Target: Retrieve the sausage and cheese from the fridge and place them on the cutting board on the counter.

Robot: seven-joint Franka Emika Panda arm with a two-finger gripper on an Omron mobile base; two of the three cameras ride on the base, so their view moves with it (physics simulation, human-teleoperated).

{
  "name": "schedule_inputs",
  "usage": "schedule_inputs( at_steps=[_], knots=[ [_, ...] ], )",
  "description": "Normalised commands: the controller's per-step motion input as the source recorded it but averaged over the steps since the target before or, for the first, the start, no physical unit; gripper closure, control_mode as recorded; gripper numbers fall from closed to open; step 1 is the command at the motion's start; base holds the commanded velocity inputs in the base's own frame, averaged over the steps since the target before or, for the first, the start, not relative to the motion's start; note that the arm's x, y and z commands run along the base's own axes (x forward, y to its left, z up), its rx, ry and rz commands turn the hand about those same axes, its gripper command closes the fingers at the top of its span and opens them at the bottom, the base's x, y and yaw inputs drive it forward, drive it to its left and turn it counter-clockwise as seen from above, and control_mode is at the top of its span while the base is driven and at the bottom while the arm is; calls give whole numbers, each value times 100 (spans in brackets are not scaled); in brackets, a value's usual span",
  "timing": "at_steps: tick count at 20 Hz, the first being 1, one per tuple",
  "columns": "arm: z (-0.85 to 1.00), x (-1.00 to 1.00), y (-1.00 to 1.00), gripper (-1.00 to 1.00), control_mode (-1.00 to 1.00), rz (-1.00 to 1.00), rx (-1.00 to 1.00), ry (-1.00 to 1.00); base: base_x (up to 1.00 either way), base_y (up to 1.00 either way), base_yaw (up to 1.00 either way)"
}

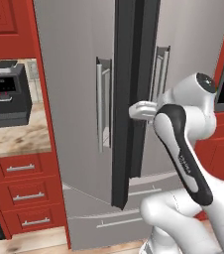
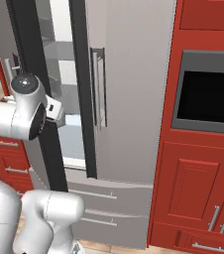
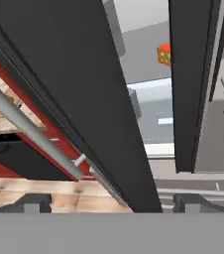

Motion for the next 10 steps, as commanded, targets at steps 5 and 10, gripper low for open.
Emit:
schedule_inputs(
  at_steps=[5, 10],
  knots=[
    [0, 26, -48, -100, -100, -9, 43, 0, 0, 0, 0],
    [0, 54, -30, -100, -100, -8, 41, 0, 0, 0, 0]
  ],
)
